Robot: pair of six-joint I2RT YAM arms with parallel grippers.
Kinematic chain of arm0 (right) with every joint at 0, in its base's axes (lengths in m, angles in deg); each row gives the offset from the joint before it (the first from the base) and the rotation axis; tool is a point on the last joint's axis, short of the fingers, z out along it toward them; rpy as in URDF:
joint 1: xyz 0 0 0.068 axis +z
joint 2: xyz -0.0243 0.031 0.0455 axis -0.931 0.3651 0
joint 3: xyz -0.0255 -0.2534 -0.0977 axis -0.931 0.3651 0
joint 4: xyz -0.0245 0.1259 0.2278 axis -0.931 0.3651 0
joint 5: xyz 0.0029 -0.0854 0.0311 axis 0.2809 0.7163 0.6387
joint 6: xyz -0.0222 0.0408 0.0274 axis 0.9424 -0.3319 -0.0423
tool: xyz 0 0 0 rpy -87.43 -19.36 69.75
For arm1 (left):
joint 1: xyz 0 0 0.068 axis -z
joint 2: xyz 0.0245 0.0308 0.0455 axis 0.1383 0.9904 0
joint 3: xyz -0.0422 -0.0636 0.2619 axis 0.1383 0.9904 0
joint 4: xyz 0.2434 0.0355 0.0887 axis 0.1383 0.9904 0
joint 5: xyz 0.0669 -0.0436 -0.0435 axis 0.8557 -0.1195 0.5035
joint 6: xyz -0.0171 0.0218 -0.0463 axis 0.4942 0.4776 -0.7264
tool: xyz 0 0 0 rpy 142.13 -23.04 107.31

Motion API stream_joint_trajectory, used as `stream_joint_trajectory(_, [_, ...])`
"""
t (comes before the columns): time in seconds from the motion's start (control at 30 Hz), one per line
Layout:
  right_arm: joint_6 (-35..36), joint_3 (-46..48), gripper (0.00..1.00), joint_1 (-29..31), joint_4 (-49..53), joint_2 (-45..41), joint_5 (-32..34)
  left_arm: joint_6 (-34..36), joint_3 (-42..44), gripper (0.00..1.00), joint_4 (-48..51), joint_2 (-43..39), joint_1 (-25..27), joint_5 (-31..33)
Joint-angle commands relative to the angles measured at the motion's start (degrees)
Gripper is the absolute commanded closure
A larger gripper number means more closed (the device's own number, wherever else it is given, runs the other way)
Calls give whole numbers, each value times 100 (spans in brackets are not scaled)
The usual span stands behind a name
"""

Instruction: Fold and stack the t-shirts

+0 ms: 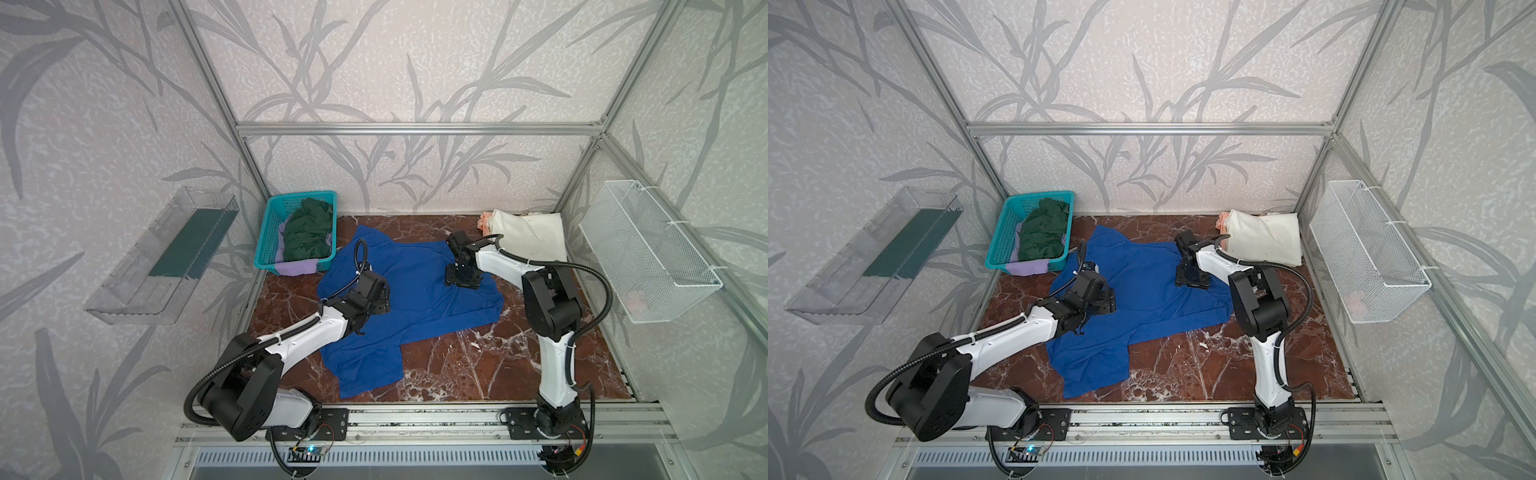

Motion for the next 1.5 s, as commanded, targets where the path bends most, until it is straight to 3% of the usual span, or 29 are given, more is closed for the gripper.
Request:
stream_joint_trajectory(0.0, [-49,643,32,-11,203,-851,337,320,-177,21,-227,42,-16,-213])
stream_joint_trajectory(0.2, [-144,1605,32,-24,22,-1436,585,368,-564,21,-321,497,-12,-637])
stream_joint_trajectory(0.77, [-119,1944,32,-195,498,-1418,951,630,-1748,21,-314,1796,-17,-1011])
stream_joint_trajectory(1.07, [-192,2434,33,-337,492,-1854,1009,568,-2111,21,199,2403,-24,-267])
stream_joint_trajectory(1.47, [-735,3332,33,-416,398,-2657,1073,315,-2134,20,432,2757,-127,-119])
